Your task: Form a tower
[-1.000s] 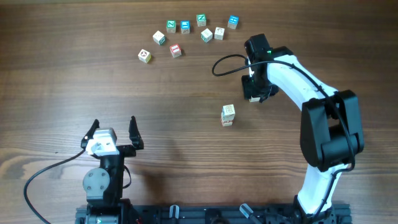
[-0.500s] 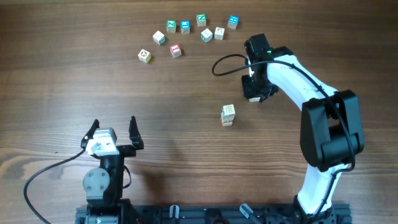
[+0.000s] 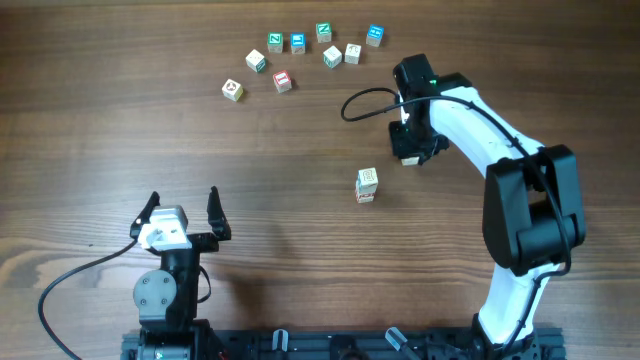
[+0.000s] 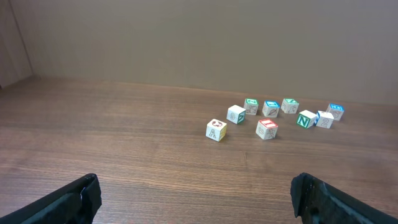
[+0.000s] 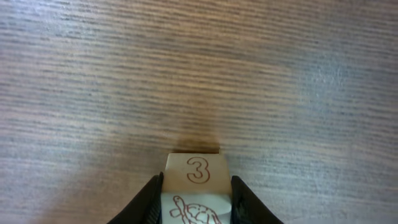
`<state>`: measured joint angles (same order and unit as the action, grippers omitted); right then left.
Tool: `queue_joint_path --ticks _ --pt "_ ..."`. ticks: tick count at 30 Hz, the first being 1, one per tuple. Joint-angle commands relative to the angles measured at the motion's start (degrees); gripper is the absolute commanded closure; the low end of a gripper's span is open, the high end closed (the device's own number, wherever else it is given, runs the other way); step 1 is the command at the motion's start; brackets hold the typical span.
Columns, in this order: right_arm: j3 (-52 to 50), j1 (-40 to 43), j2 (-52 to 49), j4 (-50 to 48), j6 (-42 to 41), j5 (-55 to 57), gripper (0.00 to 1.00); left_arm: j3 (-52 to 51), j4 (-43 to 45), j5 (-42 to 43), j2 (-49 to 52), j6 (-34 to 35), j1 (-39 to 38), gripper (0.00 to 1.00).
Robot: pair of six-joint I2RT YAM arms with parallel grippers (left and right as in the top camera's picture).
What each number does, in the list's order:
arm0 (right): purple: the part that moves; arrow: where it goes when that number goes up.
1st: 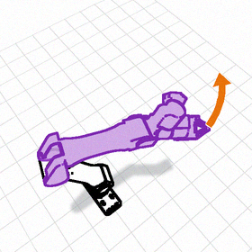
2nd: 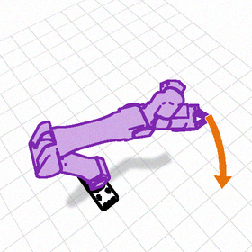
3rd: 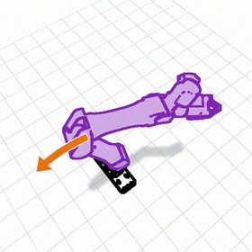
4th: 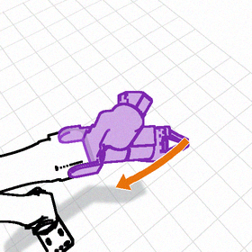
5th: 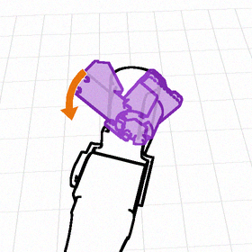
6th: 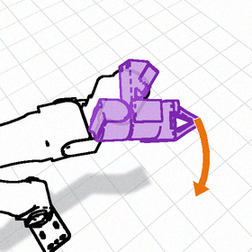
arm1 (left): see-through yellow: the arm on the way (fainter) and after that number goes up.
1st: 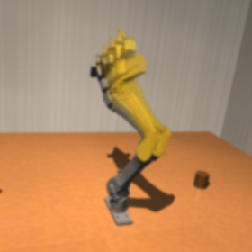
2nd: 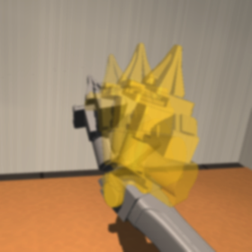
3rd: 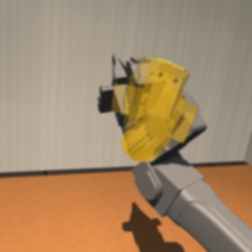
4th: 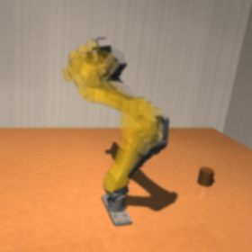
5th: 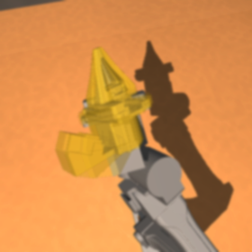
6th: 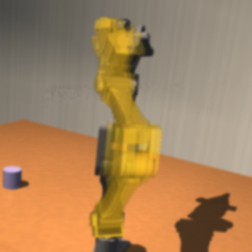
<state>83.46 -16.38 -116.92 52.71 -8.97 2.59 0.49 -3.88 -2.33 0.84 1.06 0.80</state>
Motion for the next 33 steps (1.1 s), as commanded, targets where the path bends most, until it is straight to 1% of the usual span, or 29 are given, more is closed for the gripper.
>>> queue_joint_path --ticks 1,5,7,9,11,13,16,17,21,27,33 --pt "3.0 0.3 0.4 0.7 0.0 0.0 0.68 -0.2 0.0 -0.7 -0.3 -1.0 0.3 0.00" --pt "2.9 0.3 0.5 0.7 0.0 0.0 0.59 -0.2 0.0 -0.7 -0.3 -1.0 0.3 0.00" --pt "2.8 0.3 0.5 0.7 0.0 -0.1 0.51 -0.2 0.0 -0.7 -0.3 -1.0 0.3 0.00" --pt "2.4 0.3 0.5 0.7 0.0 -0.1 0.38 -0.2 0.0 -0.7 -0.3 -1.0 0.3 0.00" --pt "1.8 0.3 0.5 0.7 0.0 -0.1 0.35 -0.2 0.0 -0.7 -0.3 -1.0 0.3 0.00" --pt "1.3 0.3 0.4 0.4 -0.2 -0.1 0.34 -0.2 0.0 -0.7 -0.3 -1.0 0.3 0.00" --pt "1.3 0.3 0.1 0.3 -0.2 -0.1 0.50 -0.2 0.0 -0.7 -0.3 -1.0 0.3 0.00" --pt "1.3 0.3 0.1 0.3 -0.2 -0.1 0.53 -0.2 0.0 -0.7 -0.3 -1.0 0.3 0.00" --pt "1.3 0.3 0.1 0.5 -0.2 -0.1 0.54 -0.2 0.0 -0.7 -0.3 -1.0 0.3 0.00" --pt "1.3 0.3 0.1 0.2 -0.2 -0.1 0.43 -0.2 0.0 -0.7 -0.3 -1.0 0.3 0.00" --pt "1.3 0.3 0.1 -1.5 -0.2 -0.1 0.44 -0.2 0.0 -0.7 -0.3 -1.0 0.3 0.00"
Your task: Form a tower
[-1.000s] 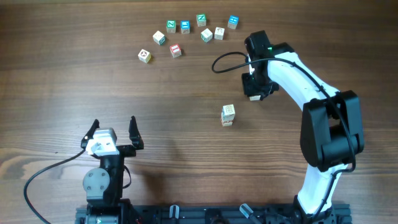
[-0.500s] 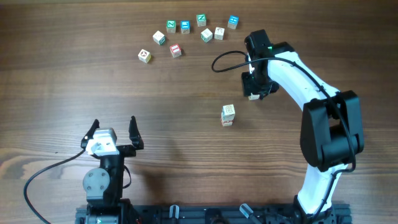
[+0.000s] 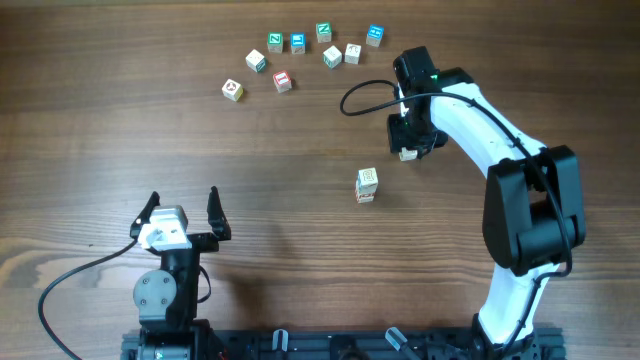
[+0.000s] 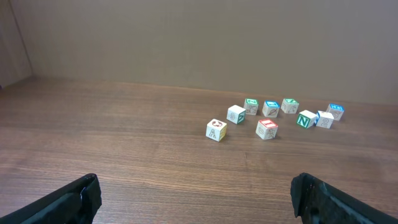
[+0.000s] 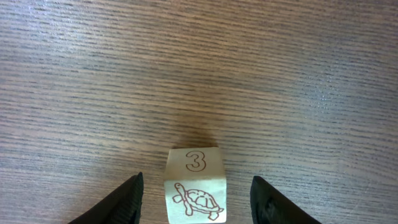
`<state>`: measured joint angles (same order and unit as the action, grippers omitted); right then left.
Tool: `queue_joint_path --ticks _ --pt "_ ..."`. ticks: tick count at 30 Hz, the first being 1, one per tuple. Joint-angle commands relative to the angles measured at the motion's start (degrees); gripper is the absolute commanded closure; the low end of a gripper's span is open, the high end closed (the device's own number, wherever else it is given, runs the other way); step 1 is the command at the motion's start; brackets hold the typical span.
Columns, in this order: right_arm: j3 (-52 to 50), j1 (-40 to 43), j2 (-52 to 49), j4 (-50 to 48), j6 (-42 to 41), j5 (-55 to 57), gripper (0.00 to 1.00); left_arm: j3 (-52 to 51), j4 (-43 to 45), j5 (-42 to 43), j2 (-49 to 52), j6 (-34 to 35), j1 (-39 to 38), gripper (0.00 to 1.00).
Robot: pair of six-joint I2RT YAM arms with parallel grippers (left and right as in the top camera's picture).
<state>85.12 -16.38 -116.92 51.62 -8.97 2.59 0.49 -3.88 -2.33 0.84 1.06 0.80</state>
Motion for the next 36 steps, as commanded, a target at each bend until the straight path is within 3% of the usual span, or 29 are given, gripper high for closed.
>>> queue_joint_path --ticks 1,6,36 --pt "-0.4 0.3 0.1 -0.4 -0.2 -0.1 0.43 -0.2 0.0 -0.7 -0.3 -1.0 0.3 0.00" --pt "-0.4 0.3 0.1 0.2 -0.2 0.0 0.36 -0.2 0.0 -0.7 -0.3 -1.0 0.3 0.00" --pt "-0.4 0.3 0.1 -0.4 -0.2 -0.1 0.32 -0.2 0.0 -0.7 -0.3 -1.0 0.3 0.00"
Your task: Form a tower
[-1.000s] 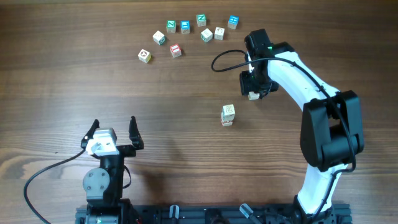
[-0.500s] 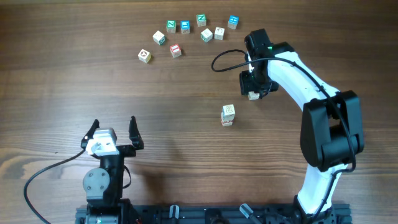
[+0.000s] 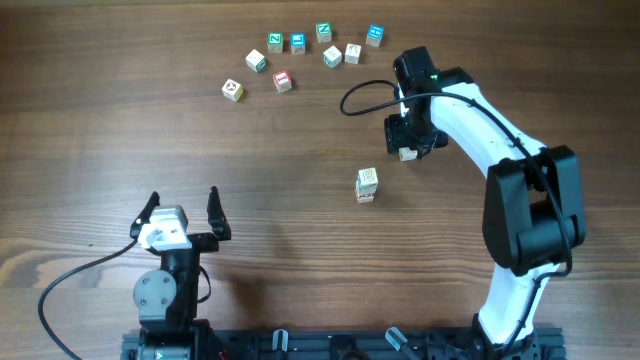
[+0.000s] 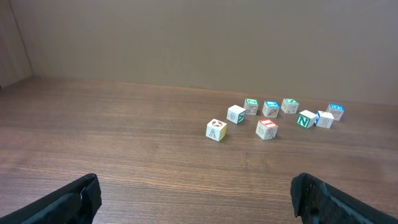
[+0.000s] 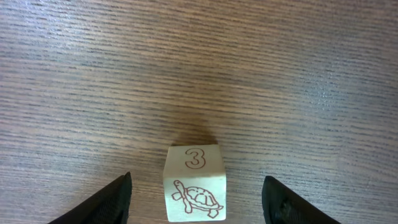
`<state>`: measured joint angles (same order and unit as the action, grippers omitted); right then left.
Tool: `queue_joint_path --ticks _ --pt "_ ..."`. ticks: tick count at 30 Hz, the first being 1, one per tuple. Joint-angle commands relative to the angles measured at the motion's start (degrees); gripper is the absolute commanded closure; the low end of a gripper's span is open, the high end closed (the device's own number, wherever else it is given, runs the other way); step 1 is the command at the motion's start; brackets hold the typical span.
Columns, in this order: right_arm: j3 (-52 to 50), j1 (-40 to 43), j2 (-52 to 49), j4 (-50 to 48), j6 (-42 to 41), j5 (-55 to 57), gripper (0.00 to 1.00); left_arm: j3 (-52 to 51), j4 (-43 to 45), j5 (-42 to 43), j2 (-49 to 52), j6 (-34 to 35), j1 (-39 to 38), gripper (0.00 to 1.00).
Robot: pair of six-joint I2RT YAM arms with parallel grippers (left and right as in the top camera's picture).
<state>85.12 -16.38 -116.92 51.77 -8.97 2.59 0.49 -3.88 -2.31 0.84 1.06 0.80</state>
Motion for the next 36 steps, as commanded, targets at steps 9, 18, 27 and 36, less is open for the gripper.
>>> queue_joint_path --ticks 9,18,27,36 --pt "-0.4 0.3 0.1 -0.4 -0.2 -0.1 0.42 -0.2 0.0 -0.8 -0.3 -1.0 0.3 0.00" --pt "-0.4 0.3 0.1 1.7 -0.2 -0.1 0.55 -0.2 0.0 -0.8 -0.3 -1.0 0.3 0.00" --pt "-1.3 0.3 0.1 0.1 -0.2 -0.1 0.55 -0.2 0.0 -0.8 -0.3 -1.0 0.3 0.00" --pt "-2.9 0.3 0.2 -1.8 -0.2 -0.1 0.57 -0.2 0.0 -0.8 -0.3 -1.0 0.3 0.00"
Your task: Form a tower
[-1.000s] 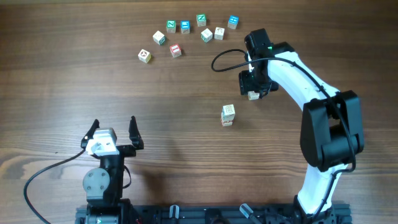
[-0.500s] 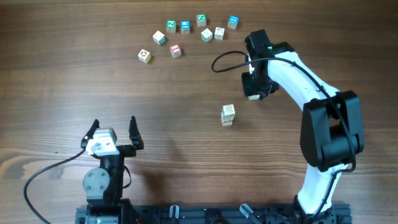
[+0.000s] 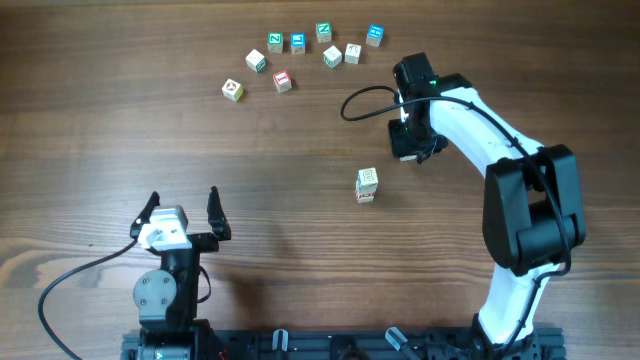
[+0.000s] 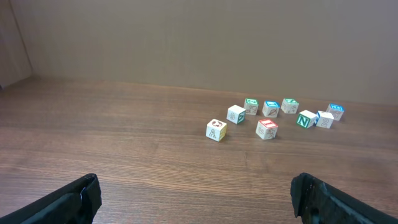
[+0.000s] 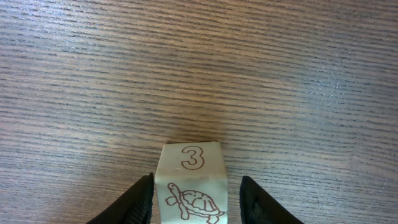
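Note:
A pale wooden block (image 5: 191, 180) printed with a 3 and a turtle rests on the table between the fingers of my right gripper (image 5: 196, 202). The left finger is at the block's side and a narrow gap shows before the right finger, so the jaws are open around it. In the overhead view that right gripper (image 3: 408, 150) hides the block. A short stack of two blocks (image 3: 367, 185) stands to its front left. My left gripper (image 3: 180, 212) sits open near the table's front, holding nothing (image 4: 199, 202).
Several loose lettered blocks (image 3: 300, 48) lie scattered at the far side of the table, seen also as loose blocks (image 4: 273, 115) in the left wrist view. A black cable (image 3: 365, 100) loops beside the right arm.
My right gripper's fingers were spread wide on either side of the 3 block; now they stand close around it, and the block fills more of the view. The left arm has not moved.
My right gripper was shut on the 3 block just off the stack's far right. Then the jaws stood open with the block resting on the table, then wider still. Now they have narrowed around the same block. The two-block stack and the left arm stayed put.

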`<state>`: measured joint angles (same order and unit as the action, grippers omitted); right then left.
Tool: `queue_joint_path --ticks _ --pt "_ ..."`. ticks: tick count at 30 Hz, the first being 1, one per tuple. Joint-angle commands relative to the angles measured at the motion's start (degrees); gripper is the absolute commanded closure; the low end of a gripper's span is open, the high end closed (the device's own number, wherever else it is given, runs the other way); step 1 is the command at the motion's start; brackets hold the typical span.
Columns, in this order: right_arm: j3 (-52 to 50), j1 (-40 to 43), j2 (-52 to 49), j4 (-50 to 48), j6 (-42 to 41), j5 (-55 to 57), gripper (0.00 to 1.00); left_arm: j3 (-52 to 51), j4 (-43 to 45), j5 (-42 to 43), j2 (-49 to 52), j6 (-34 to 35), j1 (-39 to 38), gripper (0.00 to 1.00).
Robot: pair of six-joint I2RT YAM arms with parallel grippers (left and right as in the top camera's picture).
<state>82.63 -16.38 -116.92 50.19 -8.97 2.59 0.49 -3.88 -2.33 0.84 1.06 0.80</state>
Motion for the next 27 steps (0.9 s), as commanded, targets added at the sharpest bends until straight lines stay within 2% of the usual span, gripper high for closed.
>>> queue_joint_path --ticks 1,5,16,27 --pt "-0.4 0.3 0.2 -0.3 -0.2 -0.1 0.59 -0.2 0.0 -0.7 -0.3 -1.0 0.3 0.00" --pt "-0.4 0.3 0.2 -0.5 -0.4 -0.1 0.67 -0.2 0.0 -0.7 -0.3 -1.0 0.3 0.00" --pt "3.7 0.3 2.5 2.6 -1.6 -0.1 0.75 -0.2 0.0 -0.7 -0.3 -1.0 0.3 0.00" --pt "11.4 0.0 18.4 12.3 -1.7 -5.4 0.75 -0.2 0.0 -0.7 -0.3 -1.0 0.3 0.00"
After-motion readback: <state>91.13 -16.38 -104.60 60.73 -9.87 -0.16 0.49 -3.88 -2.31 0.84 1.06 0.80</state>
